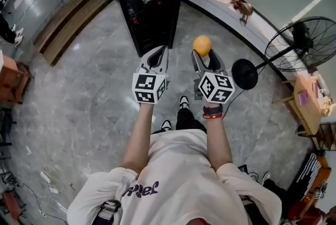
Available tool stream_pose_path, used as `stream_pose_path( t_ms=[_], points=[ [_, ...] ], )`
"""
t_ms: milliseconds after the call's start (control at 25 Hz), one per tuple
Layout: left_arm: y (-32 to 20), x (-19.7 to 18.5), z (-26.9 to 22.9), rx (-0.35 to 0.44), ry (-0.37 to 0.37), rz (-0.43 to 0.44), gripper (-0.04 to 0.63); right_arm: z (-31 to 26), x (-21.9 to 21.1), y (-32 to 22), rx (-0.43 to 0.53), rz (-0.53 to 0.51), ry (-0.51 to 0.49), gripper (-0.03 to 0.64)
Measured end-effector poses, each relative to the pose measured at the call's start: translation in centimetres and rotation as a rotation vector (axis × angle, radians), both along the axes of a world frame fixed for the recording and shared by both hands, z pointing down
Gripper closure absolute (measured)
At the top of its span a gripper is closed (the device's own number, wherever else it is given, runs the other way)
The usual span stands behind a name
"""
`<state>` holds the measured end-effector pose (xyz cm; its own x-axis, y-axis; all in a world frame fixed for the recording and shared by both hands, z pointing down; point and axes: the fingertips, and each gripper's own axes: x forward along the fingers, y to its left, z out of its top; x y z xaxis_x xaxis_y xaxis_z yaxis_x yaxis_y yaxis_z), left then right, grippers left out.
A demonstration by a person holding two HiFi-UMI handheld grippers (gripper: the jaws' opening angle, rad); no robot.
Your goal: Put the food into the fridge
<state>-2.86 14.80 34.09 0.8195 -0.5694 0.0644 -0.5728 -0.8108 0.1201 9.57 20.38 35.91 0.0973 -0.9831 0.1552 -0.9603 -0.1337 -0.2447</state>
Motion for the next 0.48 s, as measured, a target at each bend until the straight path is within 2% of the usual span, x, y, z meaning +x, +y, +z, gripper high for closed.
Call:
stream_pose_path(
  t_ms=[480],
  points=[
    [-11.5, -2.0, 0.6, -0.003, -0.022, -0.224, 0.577, -0.1, -0.9, -14.8, 0.026, -0.211, -0.028, 0.324]
  ],
)
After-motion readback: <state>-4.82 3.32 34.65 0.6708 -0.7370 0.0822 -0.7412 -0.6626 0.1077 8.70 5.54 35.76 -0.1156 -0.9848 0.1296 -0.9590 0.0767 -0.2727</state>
